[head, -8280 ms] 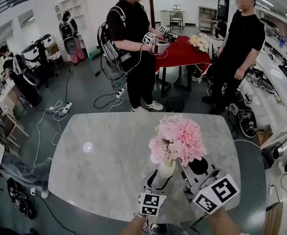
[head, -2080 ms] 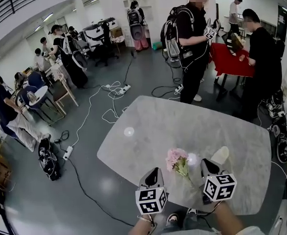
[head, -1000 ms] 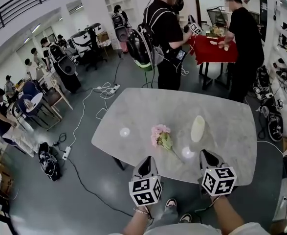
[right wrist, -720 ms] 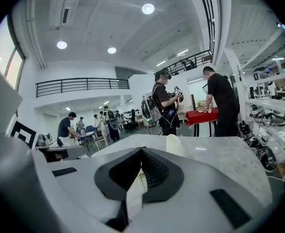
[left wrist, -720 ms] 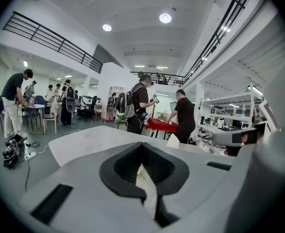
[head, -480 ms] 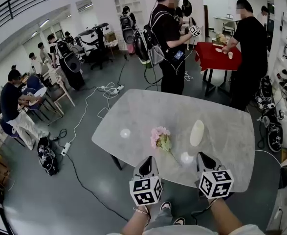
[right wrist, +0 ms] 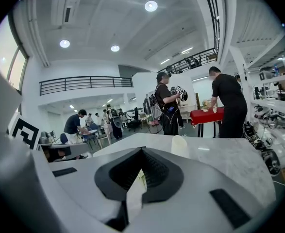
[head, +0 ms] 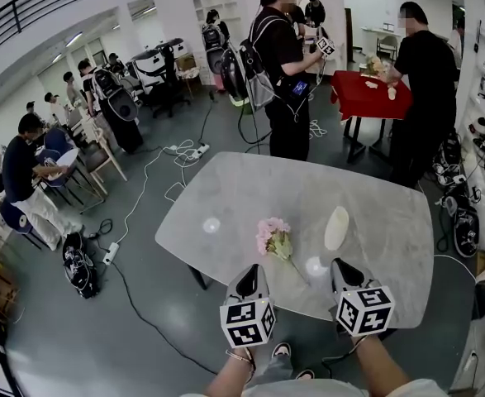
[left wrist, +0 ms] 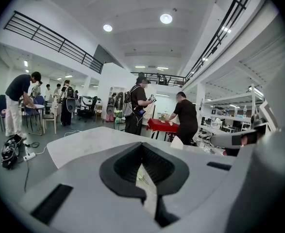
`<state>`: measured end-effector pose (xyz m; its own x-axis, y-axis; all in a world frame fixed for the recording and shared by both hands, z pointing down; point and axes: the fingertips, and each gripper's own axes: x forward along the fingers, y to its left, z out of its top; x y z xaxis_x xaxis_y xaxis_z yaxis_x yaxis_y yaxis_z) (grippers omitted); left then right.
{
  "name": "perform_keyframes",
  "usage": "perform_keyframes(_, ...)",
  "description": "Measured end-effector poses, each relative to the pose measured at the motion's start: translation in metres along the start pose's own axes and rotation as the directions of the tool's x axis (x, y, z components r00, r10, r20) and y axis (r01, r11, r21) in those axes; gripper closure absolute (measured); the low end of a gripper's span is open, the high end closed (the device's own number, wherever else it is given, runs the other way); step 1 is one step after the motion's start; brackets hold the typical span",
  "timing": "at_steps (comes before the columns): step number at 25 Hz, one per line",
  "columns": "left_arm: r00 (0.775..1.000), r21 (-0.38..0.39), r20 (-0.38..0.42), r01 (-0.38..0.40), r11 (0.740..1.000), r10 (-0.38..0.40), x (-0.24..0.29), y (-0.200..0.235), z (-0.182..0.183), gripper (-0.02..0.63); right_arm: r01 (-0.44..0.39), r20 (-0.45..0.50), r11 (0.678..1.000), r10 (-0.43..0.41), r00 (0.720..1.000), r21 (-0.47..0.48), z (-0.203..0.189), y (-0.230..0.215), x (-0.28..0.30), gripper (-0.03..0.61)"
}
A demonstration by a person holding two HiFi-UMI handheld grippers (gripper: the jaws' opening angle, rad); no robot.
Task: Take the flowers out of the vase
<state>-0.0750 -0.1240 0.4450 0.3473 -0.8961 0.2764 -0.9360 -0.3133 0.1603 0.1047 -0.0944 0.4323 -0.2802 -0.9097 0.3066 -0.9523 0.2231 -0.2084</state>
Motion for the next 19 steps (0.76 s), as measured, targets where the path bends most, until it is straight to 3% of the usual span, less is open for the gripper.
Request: perform_keyframes(19,1.0,0.006,-0.014,-0.008,1.0,0.008,0.012,0.013,-0.002,0.609,-0.017,-0.021,1.0,0.017,1.0,-0.02,0.0,0.005,0.017,0.562)
